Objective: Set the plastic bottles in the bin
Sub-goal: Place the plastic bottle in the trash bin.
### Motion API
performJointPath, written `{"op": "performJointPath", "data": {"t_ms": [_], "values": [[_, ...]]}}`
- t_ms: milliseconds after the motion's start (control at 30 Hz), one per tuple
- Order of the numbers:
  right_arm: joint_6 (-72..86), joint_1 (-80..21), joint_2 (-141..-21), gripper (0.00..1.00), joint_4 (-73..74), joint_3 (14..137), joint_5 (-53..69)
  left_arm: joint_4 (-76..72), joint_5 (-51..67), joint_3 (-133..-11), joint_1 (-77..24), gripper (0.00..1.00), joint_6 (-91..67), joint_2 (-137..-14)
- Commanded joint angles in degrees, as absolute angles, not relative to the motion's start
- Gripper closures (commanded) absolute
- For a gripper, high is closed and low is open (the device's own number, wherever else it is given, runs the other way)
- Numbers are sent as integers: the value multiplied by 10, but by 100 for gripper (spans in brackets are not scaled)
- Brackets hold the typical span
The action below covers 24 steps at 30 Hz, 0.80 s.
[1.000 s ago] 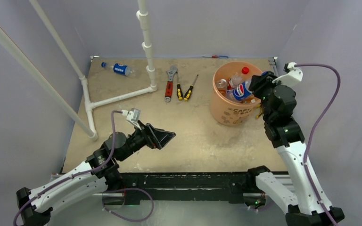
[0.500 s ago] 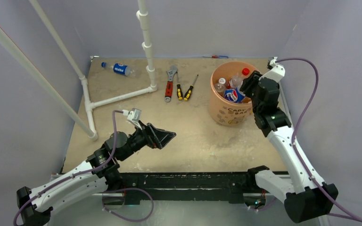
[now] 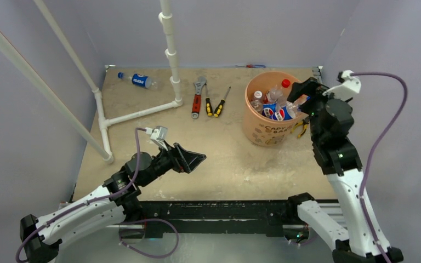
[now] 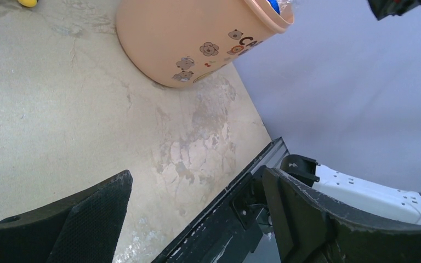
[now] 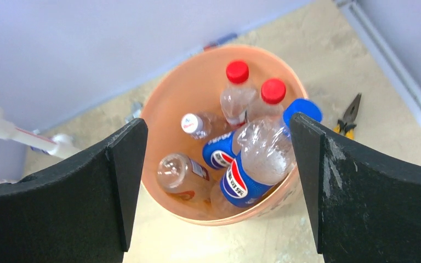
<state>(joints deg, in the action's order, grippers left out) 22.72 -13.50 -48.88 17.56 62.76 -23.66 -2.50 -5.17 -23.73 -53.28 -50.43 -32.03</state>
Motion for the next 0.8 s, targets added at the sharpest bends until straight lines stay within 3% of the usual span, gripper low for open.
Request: {"op": "performJointPath", "data": {"t_ms": [0,133,367,767], "values": [[208,-136,-444,3,195,662,-293,-55,-56,-242,-530,12,-509,-327],[202,-136,-427,14,165,608,-359,-65,-48,-244,-530,12,-513,-343],[231,-135,-459,57,83,553,-371,-65,-44,-255,-530,12,-513,-357],[239,-107,-512,60,58,529,-342,-23,-73,-283,-530,12,-485,-338]]}}
